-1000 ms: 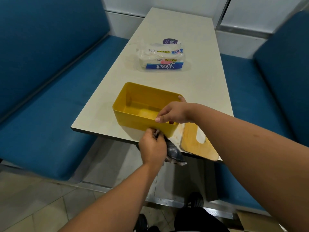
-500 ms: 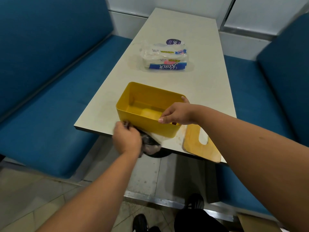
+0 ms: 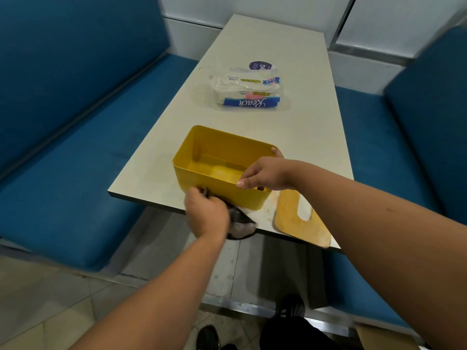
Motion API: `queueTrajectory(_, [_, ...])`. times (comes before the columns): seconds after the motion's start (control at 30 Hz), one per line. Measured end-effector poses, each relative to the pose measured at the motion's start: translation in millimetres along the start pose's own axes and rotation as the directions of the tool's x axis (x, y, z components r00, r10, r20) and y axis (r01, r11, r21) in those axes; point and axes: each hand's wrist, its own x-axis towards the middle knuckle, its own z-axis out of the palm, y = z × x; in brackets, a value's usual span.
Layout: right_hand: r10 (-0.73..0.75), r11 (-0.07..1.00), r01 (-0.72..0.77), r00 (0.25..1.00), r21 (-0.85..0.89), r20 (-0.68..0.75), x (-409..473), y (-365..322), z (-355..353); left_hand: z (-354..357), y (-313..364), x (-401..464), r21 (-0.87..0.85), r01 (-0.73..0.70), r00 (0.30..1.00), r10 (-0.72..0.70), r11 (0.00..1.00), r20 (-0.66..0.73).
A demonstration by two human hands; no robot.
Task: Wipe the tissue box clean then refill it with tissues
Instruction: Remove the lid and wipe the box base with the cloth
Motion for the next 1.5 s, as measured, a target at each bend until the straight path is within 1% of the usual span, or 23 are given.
queueTrajectory(0.07, [0.001,1.0,-0.001,1.0,0.004,-0.007,-1,0,0,17,4,-38,-0.061,-0.055,0.977,0.066,0.997,0.204])
queueTrajectory(0.1, [-0.001,1.0,0.001,1.0,0.002,-0.01,-1,0,0,23,3,-52,-0.051,-0.11,0.949,0.12,0.993,0.291])
queueTrajectory(0.13, [-0.001,1.0,0.001,1.0,-0.002,-0.012,-1,0,0,26,2,-58,-0.02,-0.177,0.925,0.174,0.984,0.338])
queueTrajectory(0.17, [0.0,1.0,0.0,1.0,-0.005,-0.013,0,1,0,26,-1,-57,0.004,-0.228,0.914,0.212,0.974,0.345])
queueTrajectory(0.23, [0.0,1.0,-0.001,1.0,-0.007,-0.013,0,1,0,18,-7,-40,0.012,-0.258,0.927,0.244,0.966,0.285])
queueTrajectory(0.33, [0.002,1.0,-0.002,1.0,0.001,-0.002,0,0,0,2,-21,-7,0.018,-0.177,0.98,0.174,0.984,0.094])
queueTrajectory(0.37, [0.002,1.0,-0.002,1.0,0.0,-0.002,0,0,0,0,-22,-3,0.008,-0.168,0.985,0.168,0.986,0.046])
queueTrajectory(0.4, [0.001,1.0,-0.001,1.0,-0.002,-0.006,0,1,0,0,-19,-4,0.0,-0.188,0.982,0.188,0.982,0.035])
queueTrajectory(0.5, [0.002,1.0,-0.002,1.0,-0.007,-0.023,0,1,1,9,-2,-27,-0.064,-0.366,0.92,0.371,0.928,0.126])
queueTrajectory(0.57, [0.001,1.0,-0.001,1.0,-0.018,-0.023,1,1,1,11,-3,-35,-0.097,-0.45,0.876,0.46,0.888,0.146])
queueTrajectory(0.6, [0.0,1.0,0.0,1.0,-0.021,-0.018,0,0,0,13,-9,-33,-0.083,-0.462,0.868,0.469,0.883,0.161])
queueTrajectory(0.7, [-0.003,1.0,0.002,1.0,-0.017,-0.017,-1,0,0,12,-21,-27,0.047,-0.45,0.867,0.423,0.892,0.264])
queueTrajectory(0.77, [0.0,1.0,-0.001,1.0,-0.022,-0.02,0,0,0,12,-15,-31,0.004,-0.51,0.829,0.491,0.86,0.269])
queueTrajectory(0.87, [0.007,1.0,-0.008,1.0,-0.029,-0.014,0,1,1,14,-8,-38,-0.064,-0.624,0.743,0.616,0.779,0.263])
queueTrajectory(0.97, [0.016,1.0,-0.016,1.0,-0.016,-0.008,0,0,0,19,-18,-37,0.018,-0.669,0.713,0.636,0.743,0.296])
queueTrajectory(1.03, [0.018,1.0,-0.018,1.0,-0.017,-0.003,0,0,0,20,-17,-38,-0.004,-0.682,0.701,0.656,0.731,0.281])
queueTrajectory(1.13, [0.021,0.999,-0.021,1.0,-0.024,0.003,0,0,0,23,-15,-40,-0.054,-0.749,0.634,0.737,0.661,0.236])
queueTrajectory(1.2, [0.02,1.0,-0.02,1.0,-0.021,0.0,1,1,0,26,-20,-38,0.016,-0.779,0.611,0.752,0.627,0.249])
queueTrajectory(1.27, [0.019,1.0,-0.02,1.0,-0.019,-0.002,1,0,0,28,-23,-37,0.073,-0.782,0.612,0.741,0.619,0.275])
queueTrajectory(1.33, [0.018,1.0,-0.018,1.0,-0.02,-0.001,1,0,0,27,-15,-40,0.034,-0.776,0.613,0.741,0.63,0.275])
queueTrajectory(1.4, [0.02,1.0,-0.02,1.0,-0.019,0.003,1,1,0,29,-9,-41,-0.002,-0.789,0.59,0.76,0.614,0.271])
queueTrajectory(1.47, [0.014,1.0,-0.014,1.0,-0.019,-0.002,0,1,0,31,-15,-39,0.045,-0.8,0.584,0.757,0.599,0.293])
queueTrajectory(1.5, [0.008,1.0,-0.008,1.0,-0.019,-0.011,0,1,0,31,-20,-36,0.084,-0.791,0.599,0.74,0.606,0.306])
